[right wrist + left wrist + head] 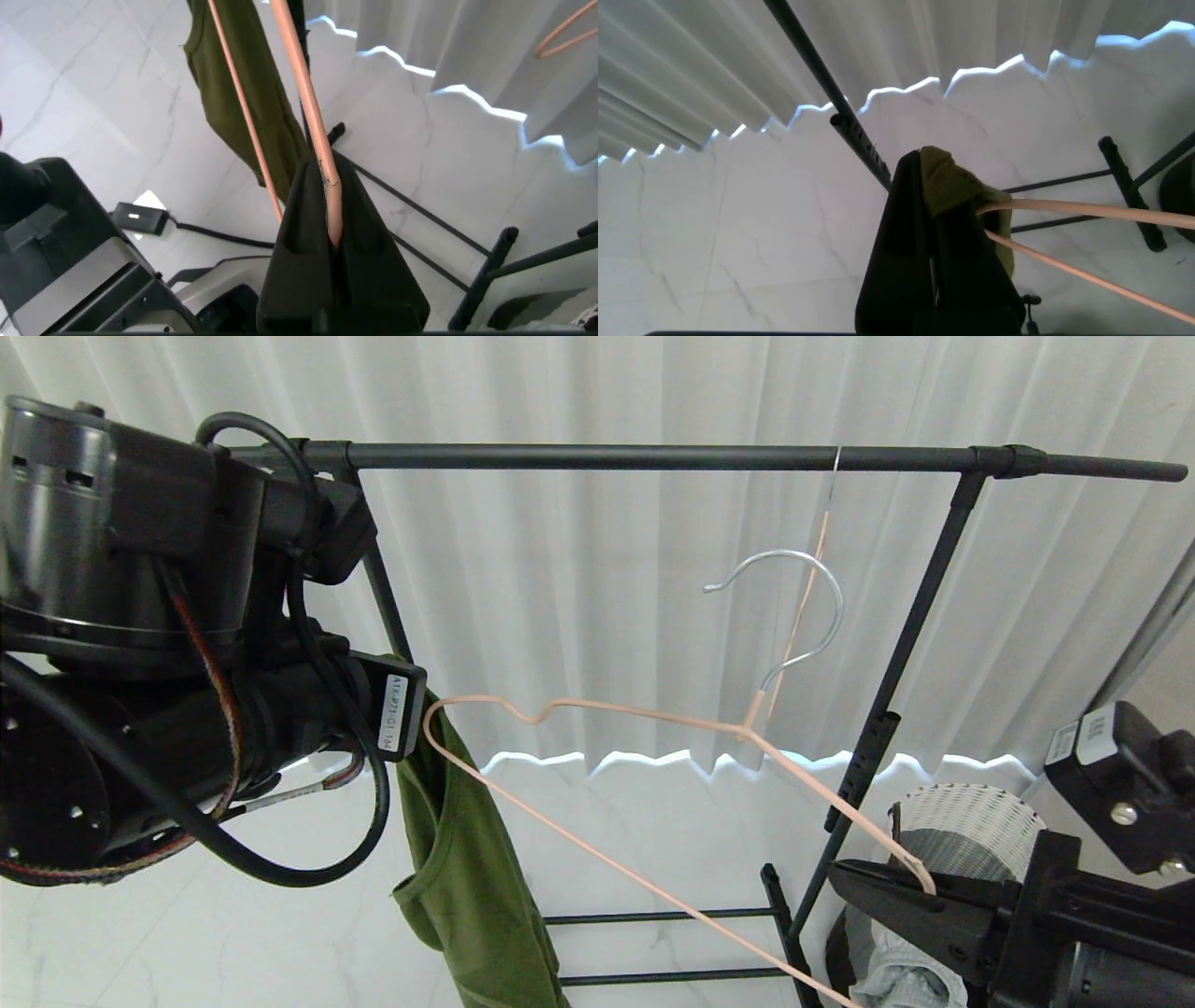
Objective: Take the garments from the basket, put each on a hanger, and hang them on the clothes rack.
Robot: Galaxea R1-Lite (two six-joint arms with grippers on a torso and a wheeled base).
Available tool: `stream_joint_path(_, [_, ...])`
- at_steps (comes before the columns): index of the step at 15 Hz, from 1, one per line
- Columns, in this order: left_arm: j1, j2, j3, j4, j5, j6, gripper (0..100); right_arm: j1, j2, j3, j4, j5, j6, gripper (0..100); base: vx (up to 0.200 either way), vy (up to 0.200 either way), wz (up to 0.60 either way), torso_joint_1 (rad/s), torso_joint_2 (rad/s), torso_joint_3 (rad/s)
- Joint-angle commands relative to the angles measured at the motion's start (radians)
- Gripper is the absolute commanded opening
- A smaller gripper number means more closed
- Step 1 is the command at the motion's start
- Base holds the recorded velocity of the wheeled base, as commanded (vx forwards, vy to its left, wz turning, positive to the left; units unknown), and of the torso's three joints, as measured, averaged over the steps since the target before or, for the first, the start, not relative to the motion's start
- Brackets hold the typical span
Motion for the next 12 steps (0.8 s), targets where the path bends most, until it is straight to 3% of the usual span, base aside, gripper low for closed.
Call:
stream_joint_path(1, [-0.002,-0.001,-0.003,0.0,0.0,0.0,0,0.0,0.004,-0.005,-0.001,-0.001,0.0,0,0.0,0.0,0.0,0.0,0.0,0.0])
stream_joint_path(8, [-0.045,-0.007,-0.029,0.0,-0.002,-0.002,0,0.001,0.088,-0.009,-0.111,-0.001,-0.002,0,0.0,0.0,0.0,0.0,0.0,0.0])
stream_joint_path(12, [-0.113,-0.013,-0.032,0.0,-0.002,-0.031,0,0.001,0.141,-0.006,-0.145,-0.001,0.0,0,0.0,0.0,0.0,0.0,0.0,0.0])
